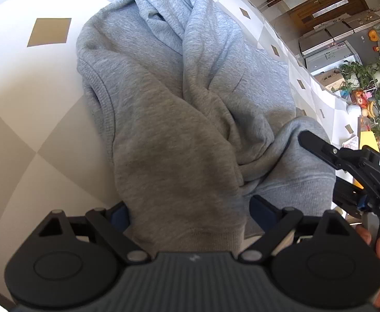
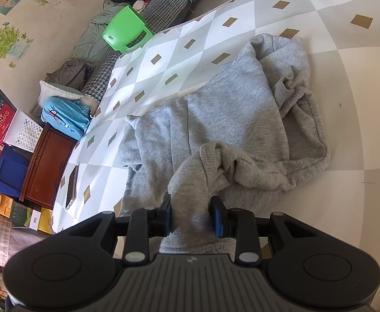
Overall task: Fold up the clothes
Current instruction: 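Lift the hem with both grippers and fold it over the body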
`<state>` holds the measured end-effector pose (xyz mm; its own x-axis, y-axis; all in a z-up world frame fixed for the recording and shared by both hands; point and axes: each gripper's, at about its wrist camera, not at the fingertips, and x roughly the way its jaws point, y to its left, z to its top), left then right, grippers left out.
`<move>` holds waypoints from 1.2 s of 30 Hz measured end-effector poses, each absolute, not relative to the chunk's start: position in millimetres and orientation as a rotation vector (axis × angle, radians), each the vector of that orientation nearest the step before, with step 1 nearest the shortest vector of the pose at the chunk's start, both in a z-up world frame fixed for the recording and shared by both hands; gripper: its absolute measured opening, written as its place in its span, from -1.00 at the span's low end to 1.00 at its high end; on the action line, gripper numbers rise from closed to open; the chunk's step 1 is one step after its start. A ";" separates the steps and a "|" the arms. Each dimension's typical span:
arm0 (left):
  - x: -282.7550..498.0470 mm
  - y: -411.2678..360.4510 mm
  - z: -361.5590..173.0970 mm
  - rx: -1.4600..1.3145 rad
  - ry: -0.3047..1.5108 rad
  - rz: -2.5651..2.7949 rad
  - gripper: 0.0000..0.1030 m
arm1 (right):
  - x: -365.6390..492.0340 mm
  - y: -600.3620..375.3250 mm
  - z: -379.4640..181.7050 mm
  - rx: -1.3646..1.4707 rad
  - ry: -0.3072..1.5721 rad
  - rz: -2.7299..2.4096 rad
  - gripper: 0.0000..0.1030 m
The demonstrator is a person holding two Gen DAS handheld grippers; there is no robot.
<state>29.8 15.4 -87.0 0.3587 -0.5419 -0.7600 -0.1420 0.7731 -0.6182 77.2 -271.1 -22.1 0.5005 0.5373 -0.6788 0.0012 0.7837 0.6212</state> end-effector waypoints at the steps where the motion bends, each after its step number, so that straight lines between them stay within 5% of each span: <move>1: 29.4 15.2 -87.5 -0.688 1.189 -0.281 0.73 | 76.5 -272.0 -22.1 0.608 1.007 0.349 -0.40; 7: 28.9 12.9 -89.2 -0.701 1.147 -0.252 0.06 | 70.0 -282.4 -23.0 0.615 1.023 0.338 -0.21; 10: 28.2 14.4 -90.1 -0.714 1.138 -0.239 -0.09 | 65.4 -285.8 -22.3 0.586 1.030 0.338 -0.07; 20: 28.0 16.2 -91.7 -0.729 1.126 -0.239 -0.02 | 55.0 -288.1 -26.6 0.558 1.078 0.366 0.18; 25: 28.3 10.3 -90.1 -0.715 1.105 -0.282 0.49 | 52.8 -284.4 -30.2 0.561 1.107 0.389 0.21; 27: 28.9 8.0 -88.8 -0.707 1.097 -0.283 0.50 | 51.8 -283.9 -31.1 0.568 1.111 0.397 0.21; 29: 29.4 6.2 -88.6 -0.700 1.091 -0.280 0.41 | 51.0 -283.5 -31.7 0.571 1.112 0.402 0.22; 31: 30.3 2.6 -89.0 -0.685 1.089 -0.277 0.07 | 50.5 -282.4 -32.8 0.569 1.118 0.404 0.22; 36: 29.3 6.7 -91.0 -0.709 1.095 -0.268 -0.18 | 47.0 -273.7 -39.3 0.552 1.150 0.444 0.22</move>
